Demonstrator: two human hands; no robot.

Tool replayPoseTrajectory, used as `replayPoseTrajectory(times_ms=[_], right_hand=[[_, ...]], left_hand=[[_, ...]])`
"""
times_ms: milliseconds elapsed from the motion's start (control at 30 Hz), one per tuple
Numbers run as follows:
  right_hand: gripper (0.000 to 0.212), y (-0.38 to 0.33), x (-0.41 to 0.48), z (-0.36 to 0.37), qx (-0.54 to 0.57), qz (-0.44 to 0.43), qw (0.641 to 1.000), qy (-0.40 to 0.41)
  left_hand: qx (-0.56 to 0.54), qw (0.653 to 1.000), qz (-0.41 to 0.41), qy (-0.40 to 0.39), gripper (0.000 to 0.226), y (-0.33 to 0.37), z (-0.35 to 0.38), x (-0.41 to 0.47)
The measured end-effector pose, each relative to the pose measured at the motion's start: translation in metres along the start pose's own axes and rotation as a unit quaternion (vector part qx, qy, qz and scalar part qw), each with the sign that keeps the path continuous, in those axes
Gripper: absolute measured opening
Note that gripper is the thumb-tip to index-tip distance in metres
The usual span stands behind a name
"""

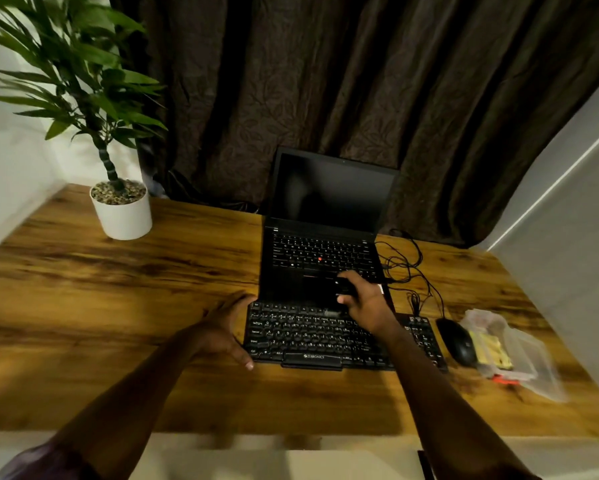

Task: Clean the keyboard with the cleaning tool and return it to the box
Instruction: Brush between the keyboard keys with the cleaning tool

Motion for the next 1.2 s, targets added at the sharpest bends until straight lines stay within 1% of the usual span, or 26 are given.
replayPoseTrajectory(times_ms=[67, 233, 367, 467, 600, 700, 900, 1067, 1200], right_hand=[[0.045, 0.004, -0.003, -0.006, -0.006, 0.003, 1.000, 0.006], [0.048, 0.027, -0.013, -0.029, -0.052, 0.029, 0.998, 0.010], [0.049, 0.018, -0.010, -0.024, -0.076, 0.022, 0.997, 0.013], [0.045, 0.005, -0.003, -0.006, -0.028, 0.016, 0.999, 0.007], [0.042, -0.002, 0.001, 0.001, 0.020, 0.014, 1.000, 0.011], [0.042, 0.005, -0.006, -0.008, 0.020, 0.017, 1.000, 0.016], [0.042, 0.015, -0.011, -0.019, -0.038, 0.028, 0.999, 0.011], [0.042, -0.011, 0.005, 0.011, -0.011, -0.001, 1.000, -0.021], [0.041, -0.025, 0.008, 0.017, 0.016, -0.032, 0.999, -0.015]], left_hand=[[-0.008, 1.000, -0.001, -0.001, 0.152, -0.001, 0.001, 0.000], [-0.012, 1.000, 0.006, 0.008, 0.150, -0.004, 0.000, 0.000], [-0.012, 1.000, 0.011, 0.012, 0.153, -0.007, 0.000, 0.002], [-0.014, 1.000, 0.012, 0.009, 0.150, -0.008, 0.000, 0.002], [-0.004, 1.000, 0.002, 0.002, 0.156, -0.007, 0.000, 0.004], [-0.005, 1.000, 0.010, 0.006, 0.154, -0.005, 0.001, 0.006], [-0.012, 1.000, 0.014, 0.012, 0.157, -0.006, -0.001, 0.003], [-0.003, 1.000, 0.004, 0.006, 0.156, -0.011, 0.002, 0.005], [0.009, 1.000, 0.001, 0.006, 0.155, -0.004, -0.001, 0.003]])
Point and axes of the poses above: each hand's wrist, its own x-axis towards the middle knuckle, its own z-axis out of the palm, y = z × x, the point moved 10 cm from there along x, towards the middle knuckle, and after that the axes turned 8 degrees about -y, right-handed, at the moved point
